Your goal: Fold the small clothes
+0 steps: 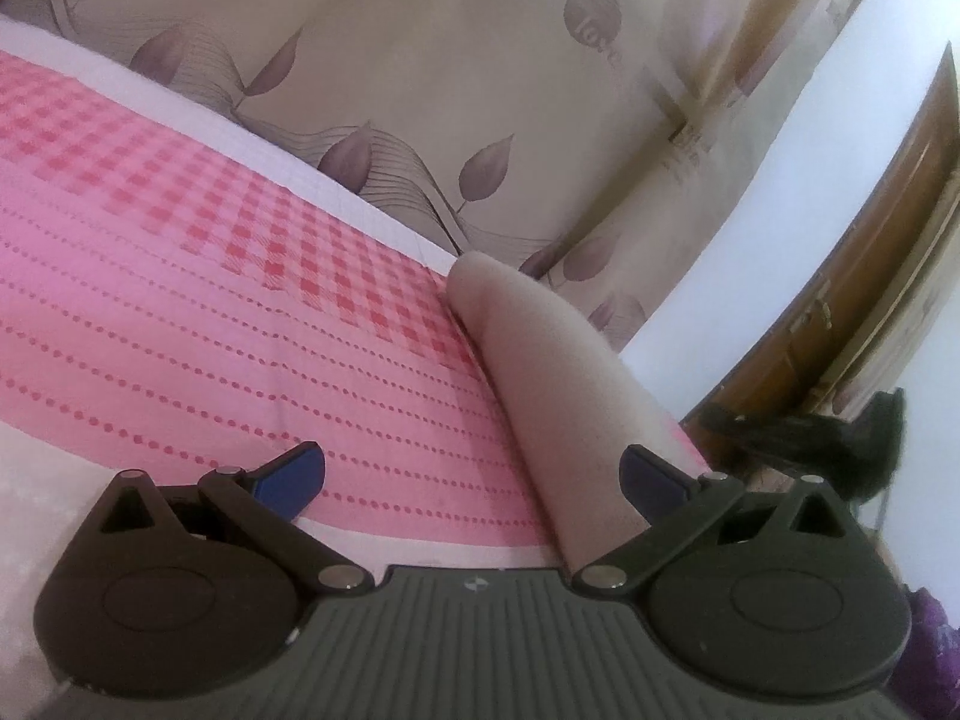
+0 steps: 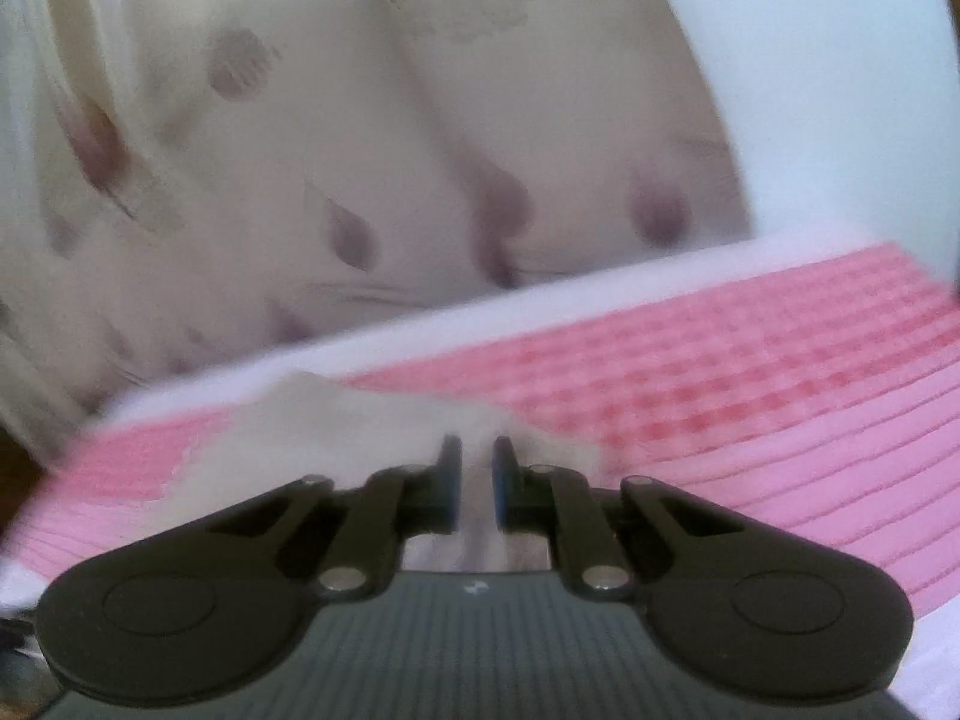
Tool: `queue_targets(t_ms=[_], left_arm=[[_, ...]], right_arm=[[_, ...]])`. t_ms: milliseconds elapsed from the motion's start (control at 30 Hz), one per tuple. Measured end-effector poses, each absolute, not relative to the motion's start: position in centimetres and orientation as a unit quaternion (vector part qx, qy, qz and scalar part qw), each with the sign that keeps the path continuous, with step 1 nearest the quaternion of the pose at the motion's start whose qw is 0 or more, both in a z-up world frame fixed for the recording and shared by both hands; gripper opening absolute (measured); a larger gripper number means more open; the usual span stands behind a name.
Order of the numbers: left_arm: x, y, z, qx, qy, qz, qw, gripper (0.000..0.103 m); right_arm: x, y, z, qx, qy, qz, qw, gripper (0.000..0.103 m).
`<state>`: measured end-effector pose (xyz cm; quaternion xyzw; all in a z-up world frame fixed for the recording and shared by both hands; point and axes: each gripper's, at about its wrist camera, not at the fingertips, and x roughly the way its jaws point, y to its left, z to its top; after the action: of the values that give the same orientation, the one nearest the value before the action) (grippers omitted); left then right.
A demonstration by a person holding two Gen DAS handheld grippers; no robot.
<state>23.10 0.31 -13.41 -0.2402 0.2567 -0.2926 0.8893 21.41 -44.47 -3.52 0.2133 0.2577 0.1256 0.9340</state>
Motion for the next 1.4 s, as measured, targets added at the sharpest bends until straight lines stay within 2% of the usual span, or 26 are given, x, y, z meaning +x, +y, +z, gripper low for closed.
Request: queue_targets(t_ms=[233,300,433,600,733,767,800,867,1000,1167,1267,1333,1367,1400], left_arm=[[23.0,-0.3,-13.3,-0.226,0.256,-0.299,0.891,0.103],[23.1,-0.3,-13.4,-0.225,0.259,-0.295,0.892,0.103],[23.3,0.0,-13.5,-0.232,0.263,-0.286,0.892,0.103],[23.3,-0.1,-13.5,-0.229,0.266,-0.284,0.893,0.103],[23.2,-0.2,-13.5,-0.227,0.266,-0.282,0.894,0.103],[23.2,-0.2,-13.5,-0.226,0.266,-0.281,0.894,0.103],[23.2,-0.2,-13.5,-0.227,0.266,-0.281,0.894,0.103],[23.3,-0.2,-13.5,-0.228,0.266,-0.282,0.893,0.103],[23.4,-0.3,-13.6,-0.224,0.268,-0.283,0.893,0.103],[23.4,-0.4,-13.6,-0.225,0.268,-0.282,0.893,0.103],[23.4,-0.4,-13.6,-0.225,0.268,-0.282,0.893,0.103],[23.4,-0.4,-13.6,-0.225,0.268,-0.282,0.893,0.103],[23.4,-0.4,-13.6,-0.225,0.268,-0.282,0.894,0.103],[23.4,-0.4,-13.6,-0.225,0.268,-0.282,0.894,0.103]], right_arm=[[17.5,-43.2,-6.3,0.290,0.304,0.218,0.881,0.012],[17.2,-42.6,-7.2,0.276,0.314,0.203,0.885,0.016],[17.6,-42.5,-8.1,0.289,0.313,0.202,0.882,0.022],[18.4,-41.8,-8.2,0.270,0.316,0.199,0.887,0.024],[19.0,-42.4,-8.3,0.307,0.299,0.192,0.883,0.029],[18.7,-42.7,-8.1,0.310,0.286,0.187,0.887,0.040],[18.1,-42.9,-7.8,0.307,0.271,0.171,0.896,0.070],[17.5,-43.1,-7.5,0.297,0.250,0.167,0.906,0.103],[18.0,-43.0,-7.6,0.297,0.258,0.185,0.901,0.102],[18.9,-41.1,-7.7,0.233,0.280,0.148,0.919,0.102],[19.1,-41.1,-8.4,0.251,0.280,0.174,0.910,0.102],[19.0,-39.9,-8.2,0.208,0.280,0.166,0.922,0.082],[19.0,-39.5,-8.0,0.190,0.279,0.157,0.928,0.052],[19.0,-39.5,-7.8,0.185,0.277,0.151,0.931,0.042]])
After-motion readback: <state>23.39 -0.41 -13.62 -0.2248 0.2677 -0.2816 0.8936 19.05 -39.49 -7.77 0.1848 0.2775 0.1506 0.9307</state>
